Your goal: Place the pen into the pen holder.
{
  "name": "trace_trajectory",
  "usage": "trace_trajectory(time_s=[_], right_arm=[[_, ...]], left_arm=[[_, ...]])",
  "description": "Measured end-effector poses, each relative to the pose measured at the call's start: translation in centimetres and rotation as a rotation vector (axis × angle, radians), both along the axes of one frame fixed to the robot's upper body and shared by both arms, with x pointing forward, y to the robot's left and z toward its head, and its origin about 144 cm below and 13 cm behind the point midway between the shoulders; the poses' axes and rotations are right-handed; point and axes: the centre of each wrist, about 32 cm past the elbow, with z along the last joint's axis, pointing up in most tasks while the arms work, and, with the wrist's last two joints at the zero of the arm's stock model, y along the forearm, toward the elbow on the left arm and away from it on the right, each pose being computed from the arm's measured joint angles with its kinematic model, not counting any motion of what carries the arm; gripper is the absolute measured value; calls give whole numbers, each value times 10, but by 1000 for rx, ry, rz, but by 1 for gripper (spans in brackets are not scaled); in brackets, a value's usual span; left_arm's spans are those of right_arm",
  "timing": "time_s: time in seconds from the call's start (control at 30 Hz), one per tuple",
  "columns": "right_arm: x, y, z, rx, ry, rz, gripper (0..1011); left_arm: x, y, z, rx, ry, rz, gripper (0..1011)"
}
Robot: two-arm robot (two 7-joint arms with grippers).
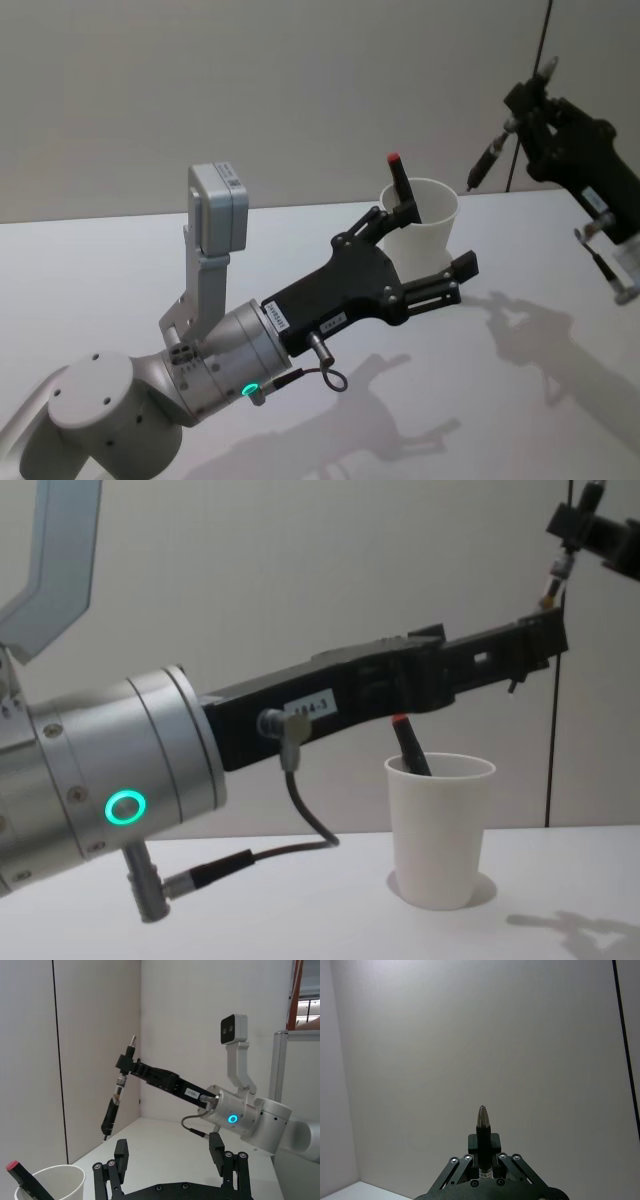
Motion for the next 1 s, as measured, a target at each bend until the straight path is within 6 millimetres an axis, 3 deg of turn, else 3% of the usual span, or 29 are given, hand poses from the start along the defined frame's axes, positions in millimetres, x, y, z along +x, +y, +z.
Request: trace_trajectory(time_s=[1.0], right_arm=[[47, 37, -18, -163, -2, -45, 118]], left_arm=[[0, 0, 0, 0, 0, 0, 1001]])
